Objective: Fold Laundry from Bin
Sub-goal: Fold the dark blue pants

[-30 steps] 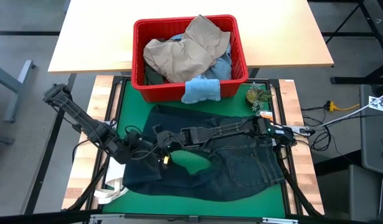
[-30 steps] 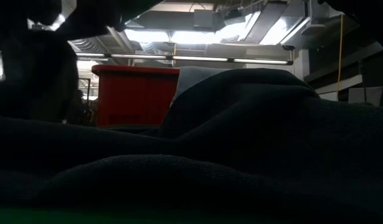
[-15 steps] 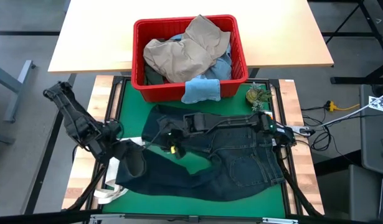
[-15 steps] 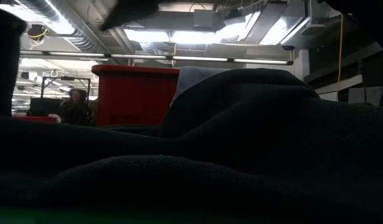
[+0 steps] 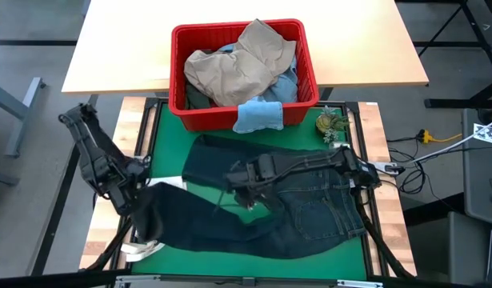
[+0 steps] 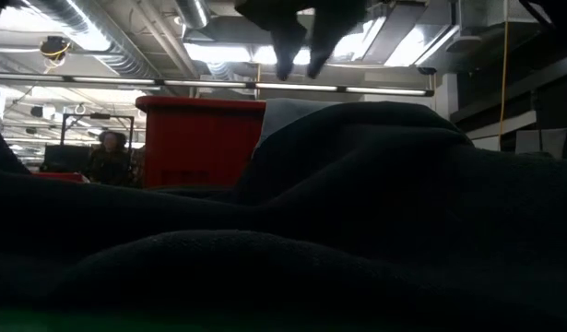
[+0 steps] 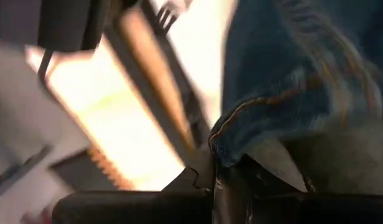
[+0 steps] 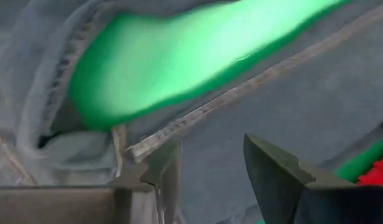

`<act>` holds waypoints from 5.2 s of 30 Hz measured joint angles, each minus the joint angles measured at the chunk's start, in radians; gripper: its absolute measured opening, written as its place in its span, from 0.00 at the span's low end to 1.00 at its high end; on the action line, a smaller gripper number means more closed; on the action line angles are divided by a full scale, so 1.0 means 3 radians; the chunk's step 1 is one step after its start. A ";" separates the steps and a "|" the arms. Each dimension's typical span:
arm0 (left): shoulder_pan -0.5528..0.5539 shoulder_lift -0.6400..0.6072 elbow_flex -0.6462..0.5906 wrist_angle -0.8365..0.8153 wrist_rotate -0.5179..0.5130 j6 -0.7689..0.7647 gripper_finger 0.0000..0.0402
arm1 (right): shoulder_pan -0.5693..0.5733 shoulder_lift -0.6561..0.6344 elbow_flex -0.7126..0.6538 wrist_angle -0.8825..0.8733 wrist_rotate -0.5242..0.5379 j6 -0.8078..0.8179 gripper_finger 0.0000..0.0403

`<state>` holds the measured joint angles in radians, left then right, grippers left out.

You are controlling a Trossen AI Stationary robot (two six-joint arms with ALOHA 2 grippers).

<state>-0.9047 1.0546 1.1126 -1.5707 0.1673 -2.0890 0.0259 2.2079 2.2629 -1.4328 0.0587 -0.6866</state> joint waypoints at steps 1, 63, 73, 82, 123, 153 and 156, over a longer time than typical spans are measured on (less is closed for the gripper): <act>-0.0055 0.0012 0.0000 -0.0001 0.0116 -0.0072 0.01 | 0.0032 -0.0003 -0.0017 -0.0070 0.0040 -0.0002 0.42; -0.0269 0.0259 -0.0003 0.1913 -0.3110 0.1999 0.35 | 0.0536 -0.0036 -0.0092 -0.0455 0.0034 -0.0145 0.42; 0.0183 0.0676 -0.0003 0.1985 -0.2880 0.2482 0.35 | 0.0549 -0.0838 -0.1258 -0.0256 -0.0041 0.0518 0.42; 0.0814 0.1002 -0.0003 0.2026 -0.1803 0.3387 0.35 | 0.0637 -0.1925 -0.3233 0.1049 -0.0119 0.1196 0.42; 0.1928 0.2592 0.0005 0.2479 -0.0277 0.5003 0.01 | 0.0633 -0.2150 -0.4958 0.1995 -0.0467 0.2099 0.42; 0.2098 0.2525 -0.0006 0.2009 0.0195 0.4870 0.30 | 0.0638 -0.2123 -0.4819 0.1796 -0.0578 0.2086 0.42; 0.2109 0.2330 -0.0005 0.2007 0.0095 0.4812 0.31 | 0.0638 -0.2123 -0.4817 0.1772 -0.0581 0.2086 0.42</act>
<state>-0.2720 1.7535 1.1110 -0.9688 0.1959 -0.6454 0.2173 1.5711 0.8177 -0.9012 -0.1157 -0.0608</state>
